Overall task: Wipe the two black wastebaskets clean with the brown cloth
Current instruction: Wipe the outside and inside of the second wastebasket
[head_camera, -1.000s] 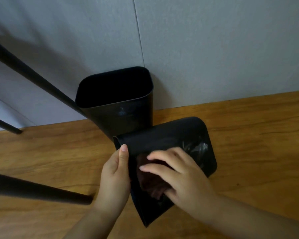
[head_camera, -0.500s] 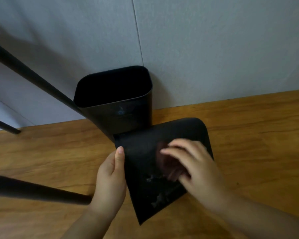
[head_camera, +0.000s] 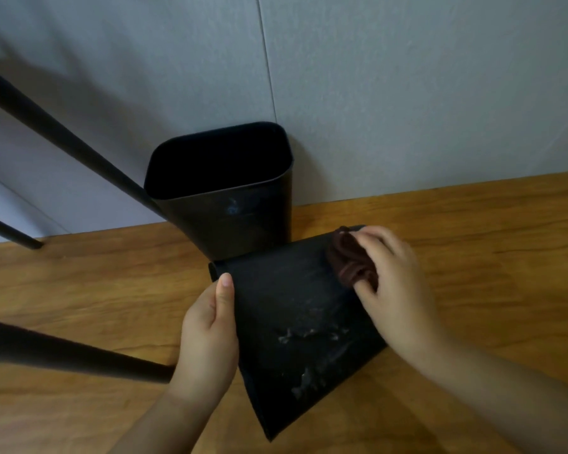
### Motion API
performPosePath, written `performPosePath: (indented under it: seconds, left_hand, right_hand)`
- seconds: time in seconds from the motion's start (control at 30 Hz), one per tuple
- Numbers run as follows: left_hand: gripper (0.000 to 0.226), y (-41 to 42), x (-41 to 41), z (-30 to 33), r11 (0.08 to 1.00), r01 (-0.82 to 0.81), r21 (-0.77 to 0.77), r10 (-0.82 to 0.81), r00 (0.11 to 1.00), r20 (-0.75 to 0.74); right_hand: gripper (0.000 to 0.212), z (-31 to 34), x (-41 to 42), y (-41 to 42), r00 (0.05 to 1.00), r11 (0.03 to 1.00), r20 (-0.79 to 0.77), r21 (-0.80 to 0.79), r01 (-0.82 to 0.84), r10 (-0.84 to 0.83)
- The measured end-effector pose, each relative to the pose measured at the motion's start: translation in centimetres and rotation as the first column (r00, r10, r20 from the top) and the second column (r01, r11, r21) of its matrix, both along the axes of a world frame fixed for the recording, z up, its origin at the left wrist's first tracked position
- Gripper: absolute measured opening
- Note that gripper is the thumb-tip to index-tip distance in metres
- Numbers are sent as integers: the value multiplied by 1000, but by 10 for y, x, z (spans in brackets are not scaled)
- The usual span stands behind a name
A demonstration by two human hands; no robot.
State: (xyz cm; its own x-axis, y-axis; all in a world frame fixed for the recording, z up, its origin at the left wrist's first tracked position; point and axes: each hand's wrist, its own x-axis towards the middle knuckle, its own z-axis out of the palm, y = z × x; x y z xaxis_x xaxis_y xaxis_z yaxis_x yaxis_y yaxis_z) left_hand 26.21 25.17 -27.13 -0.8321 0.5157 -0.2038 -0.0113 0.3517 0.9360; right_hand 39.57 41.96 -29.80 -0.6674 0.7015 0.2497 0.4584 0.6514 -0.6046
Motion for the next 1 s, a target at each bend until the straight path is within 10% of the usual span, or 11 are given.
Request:
performPosePath:
  seconds: [0.23,0.43,0.67,0.87,1.0]
  left_hand:
    - [47,0,1,-1,1000,13,-12,-13,998,-57]
    - [45,2,0,0,1000,-8,-8,8,1000,-18]
    - [44,2,-1,2,1000,-17,-15,17,999,-46]
    - [46,3,-3,0,1000,-16,-25,15,999,-49]
    - [45,6,-4,-1,999,-14,-34,13,999,-45]
  right_hand:
    - [60,8,-1,-31,933,928,10,94,-360,361]
    - [61,-12,13,8,999,998,-23,-54,41,-43]
    - [61,-11,15,-14,952,949,-21,78,-304,307]
    - [60,-25,24,16,992,986,-66,-136,95,-104]
    - [60,-13,7,-1,997,999,-67,-45,-29,26]
